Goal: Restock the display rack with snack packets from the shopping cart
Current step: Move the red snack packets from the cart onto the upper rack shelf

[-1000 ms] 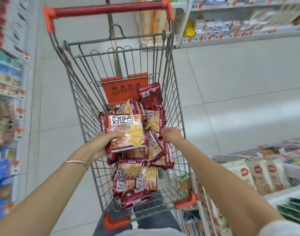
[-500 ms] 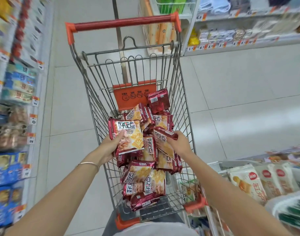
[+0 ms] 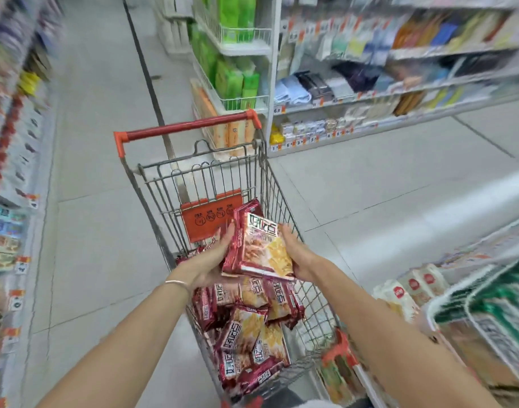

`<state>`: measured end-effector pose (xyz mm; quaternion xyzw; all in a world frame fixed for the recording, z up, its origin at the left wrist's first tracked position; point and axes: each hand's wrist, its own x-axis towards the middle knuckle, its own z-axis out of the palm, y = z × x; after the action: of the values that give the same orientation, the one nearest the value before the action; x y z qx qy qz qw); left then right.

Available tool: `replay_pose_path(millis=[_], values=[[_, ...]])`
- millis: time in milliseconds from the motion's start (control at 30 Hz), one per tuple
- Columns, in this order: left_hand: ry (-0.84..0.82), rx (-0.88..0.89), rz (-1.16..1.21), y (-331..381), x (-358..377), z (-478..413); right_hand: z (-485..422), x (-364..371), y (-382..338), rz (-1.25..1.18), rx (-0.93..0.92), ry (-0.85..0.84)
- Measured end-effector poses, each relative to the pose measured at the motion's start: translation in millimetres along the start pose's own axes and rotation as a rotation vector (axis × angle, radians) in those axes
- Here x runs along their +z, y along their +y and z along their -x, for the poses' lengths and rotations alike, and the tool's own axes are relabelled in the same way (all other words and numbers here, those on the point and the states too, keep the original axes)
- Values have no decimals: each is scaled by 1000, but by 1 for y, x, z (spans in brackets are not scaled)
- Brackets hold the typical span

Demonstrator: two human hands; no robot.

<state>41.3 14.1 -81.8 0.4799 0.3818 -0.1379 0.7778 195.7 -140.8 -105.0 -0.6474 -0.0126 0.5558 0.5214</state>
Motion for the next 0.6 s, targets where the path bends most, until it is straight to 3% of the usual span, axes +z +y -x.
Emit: replay_pose_path(millis=[233,433,600], values=[[-111,183,-365,57,41,51,84,-5,-28,-45,-165,145],[-175,395,-528,111,142,92,215,-44,-66,-109,-409,223],[-335,556,-589,145,253,124,331,-90,-76,-116,-577,439]])
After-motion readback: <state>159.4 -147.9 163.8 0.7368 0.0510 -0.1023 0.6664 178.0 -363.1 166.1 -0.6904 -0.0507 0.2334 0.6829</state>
